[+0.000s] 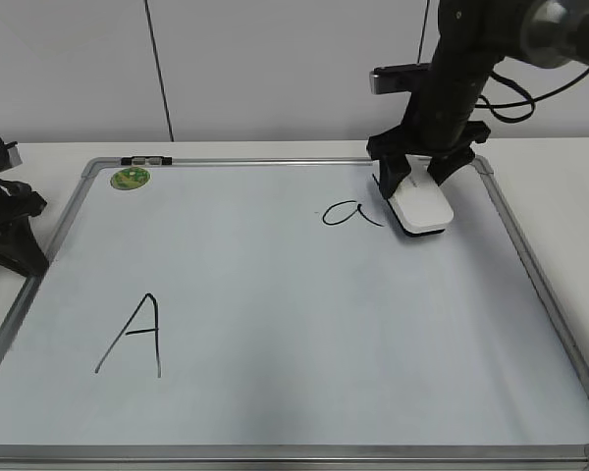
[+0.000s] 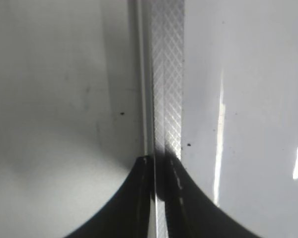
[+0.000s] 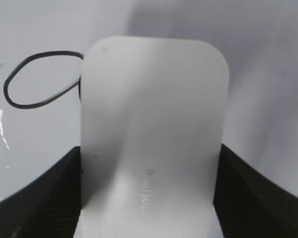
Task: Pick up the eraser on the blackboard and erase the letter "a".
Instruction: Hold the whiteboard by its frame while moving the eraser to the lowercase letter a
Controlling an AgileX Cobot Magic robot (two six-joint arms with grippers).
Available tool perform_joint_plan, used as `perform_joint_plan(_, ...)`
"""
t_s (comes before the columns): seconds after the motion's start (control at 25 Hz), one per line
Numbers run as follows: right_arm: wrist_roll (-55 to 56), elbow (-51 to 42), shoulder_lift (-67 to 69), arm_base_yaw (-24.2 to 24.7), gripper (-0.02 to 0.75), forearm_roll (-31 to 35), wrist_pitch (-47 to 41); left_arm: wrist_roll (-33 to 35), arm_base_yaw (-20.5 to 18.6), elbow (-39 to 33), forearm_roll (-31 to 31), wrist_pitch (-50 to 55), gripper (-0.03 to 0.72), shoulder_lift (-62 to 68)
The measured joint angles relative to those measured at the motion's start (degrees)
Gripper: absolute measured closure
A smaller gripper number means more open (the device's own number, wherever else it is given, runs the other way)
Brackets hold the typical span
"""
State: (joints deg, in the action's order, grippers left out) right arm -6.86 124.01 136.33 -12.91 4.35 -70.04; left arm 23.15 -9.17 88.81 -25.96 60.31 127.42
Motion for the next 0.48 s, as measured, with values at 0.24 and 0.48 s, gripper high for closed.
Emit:
perform_joint_plan(0.24,-0.48,1.20,1.75,-0.97,0.201,0.00,-0.22,0.00,0.00,0.00,0.00,0.00,0.652,0.00)
perform_joint_plan(0.48,-0.70,1.28,3.40,-0.97,0.201,-0.10,-0.22,0.00,0.00,0.00,0.09,0.00,0.652,0.00)
